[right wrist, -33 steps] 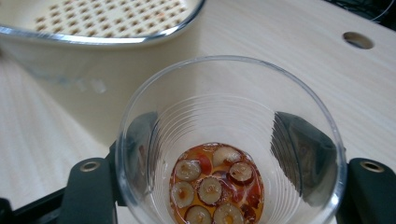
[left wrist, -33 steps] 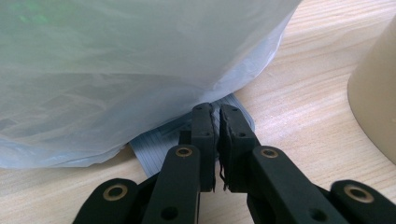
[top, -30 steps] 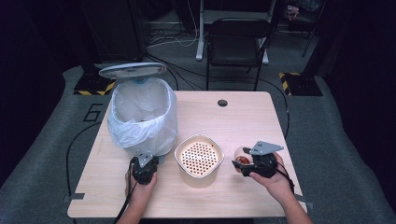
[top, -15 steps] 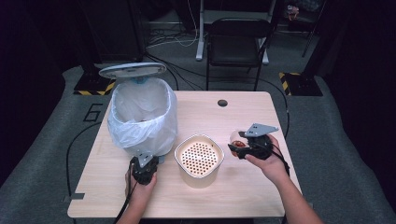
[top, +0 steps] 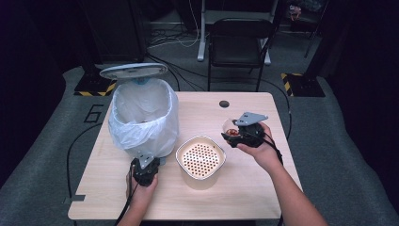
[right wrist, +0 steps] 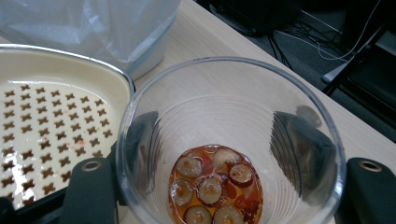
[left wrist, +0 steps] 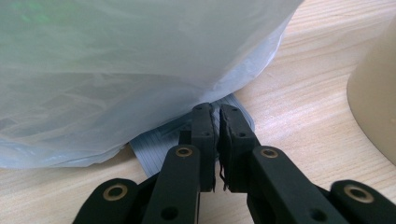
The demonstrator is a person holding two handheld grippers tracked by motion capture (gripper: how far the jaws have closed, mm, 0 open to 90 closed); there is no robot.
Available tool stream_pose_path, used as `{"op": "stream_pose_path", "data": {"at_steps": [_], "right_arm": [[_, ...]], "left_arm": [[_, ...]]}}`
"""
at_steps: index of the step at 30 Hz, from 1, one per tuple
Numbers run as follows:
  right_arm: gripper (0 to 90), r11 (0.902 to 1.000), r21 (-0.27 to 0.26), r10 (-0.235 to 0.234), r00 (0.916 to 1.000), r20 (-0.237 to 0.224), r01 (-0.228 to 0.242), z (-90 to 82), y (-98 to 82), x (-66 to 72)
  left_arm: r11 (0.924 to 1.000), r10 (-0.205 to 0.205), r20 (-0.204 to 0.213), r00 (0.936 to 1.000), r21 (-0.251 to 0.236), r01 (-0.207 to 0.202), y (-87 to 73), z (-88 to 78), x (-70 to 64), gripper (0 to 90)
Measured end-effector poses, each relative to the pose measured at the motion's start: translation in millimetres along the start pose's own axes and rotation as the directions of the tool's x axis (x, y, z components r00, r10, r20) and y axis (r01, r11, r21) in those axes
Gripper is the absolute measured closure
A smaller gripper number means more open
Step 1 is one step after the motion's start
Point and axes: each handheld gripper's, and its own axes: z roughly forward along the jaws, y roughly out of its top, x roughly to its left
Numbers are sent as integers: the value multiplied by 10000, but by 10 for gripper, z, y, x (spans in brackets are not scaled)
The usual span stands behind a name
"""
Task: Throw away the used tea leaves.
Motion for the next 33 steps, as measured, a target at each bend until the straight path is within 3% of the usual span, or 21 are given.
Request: {"op": "stream_pose_path", "data": {"at_steps": [11, 18, 27, 33], "right_arm": [[329, 9992, -309, -257, 9994, -232, 250, 77, 130, 17], [333, 9945, -486, -933, 9955, -163, 924, 75, 201, 67], [329, 9740, -882, -2114, 9772, -205, 2088, 100, 274, 127], [328, 9609, -1453, -2458, 9677, -553, 2358, 150, 285, 129]], "left_arm": [[10000, 0, 15, 10000, 22, 0, 1, -3, 2, 849], [10000, 4, 13, 10000, 23, -4, 1, -3, 1, 849], [10000, -33, -2, 10000, 31, 33, 0, -2, -4, 849], [10000, 26, 5, 10000, 29, -26, 2, -3, 2, 849]]}}
